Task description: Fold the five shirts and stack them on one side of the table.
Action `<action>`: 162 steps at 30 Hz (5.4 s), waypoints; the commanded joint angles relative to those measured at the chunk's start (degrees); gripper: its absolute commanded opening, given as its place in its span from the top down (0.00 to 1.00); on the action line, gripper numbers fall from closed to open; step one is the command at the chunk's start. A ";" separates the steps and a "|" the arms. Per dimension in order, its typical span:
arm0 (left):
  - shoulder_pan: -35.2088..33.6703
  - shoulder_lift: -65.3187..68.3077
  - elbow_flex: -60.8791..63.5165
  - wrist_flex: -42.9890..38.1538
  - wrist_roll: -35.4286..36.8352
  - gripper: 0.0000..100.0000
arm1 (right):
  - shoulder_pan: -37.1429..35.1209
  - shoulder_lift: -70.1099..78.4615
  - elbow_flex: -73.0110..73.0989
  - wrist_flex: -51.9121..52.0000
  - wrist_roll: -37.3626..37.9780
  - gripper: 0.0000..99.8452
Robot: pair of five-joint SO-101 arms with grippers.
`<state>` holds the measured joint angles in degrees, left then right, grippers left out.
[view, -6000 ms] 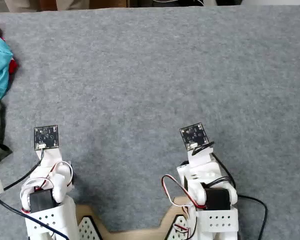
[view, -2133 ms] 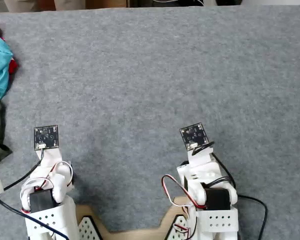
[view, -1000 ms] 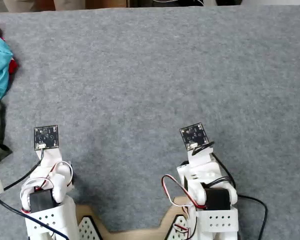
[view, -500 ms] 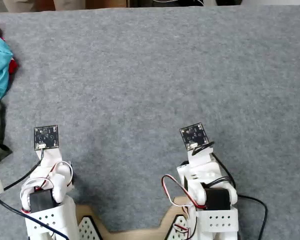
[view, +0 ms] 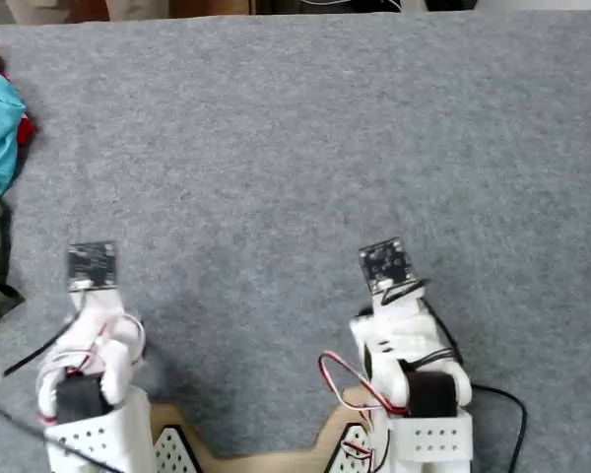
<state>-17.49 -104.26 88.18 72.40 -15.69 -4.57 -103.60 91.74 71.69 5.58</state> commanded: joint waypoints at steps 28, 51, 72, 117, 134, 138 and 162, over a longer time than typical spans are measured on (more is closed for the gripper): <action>-56.18 67.91 -75.96 -28.84 -4.31 0.83 | -1.19 45.49 -83.30 -5.71 -13.19 0.99; -49.32 140.97 -126.42 -7.91 -4.04 0.80 | -30.64 95.52 -111.25 22.24 -28.48 0.71; -34.99 123.74 -158.24 28.57 -0.62 0.98 | -29.85 95.43 -111.34 22.68 -28.13 0.71; 4.22 63.87 -86.42 28.40 18.55 0.68 | -0.22 96.48 -116.18 30.24 18.99 0.71; -64.53 48.31 -62.24 28.31 4.04 0.71 | -34.33 139.38 -142.73 22.51 4.84 0.71; -65.41 47.96 -58.11 28.31 2.02 0.71 | -36.00 152.13 -156.18 22.42 2.11 0.71; -58.81 47.87 -55.03 28.31 2.46 0.71 | -27.47 178.24 -181.58 21.27 -1.41 0.99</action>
<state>-79.38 -55.56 33.14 100.35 -13.41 -35.34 77.05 -86.81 91.74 4.62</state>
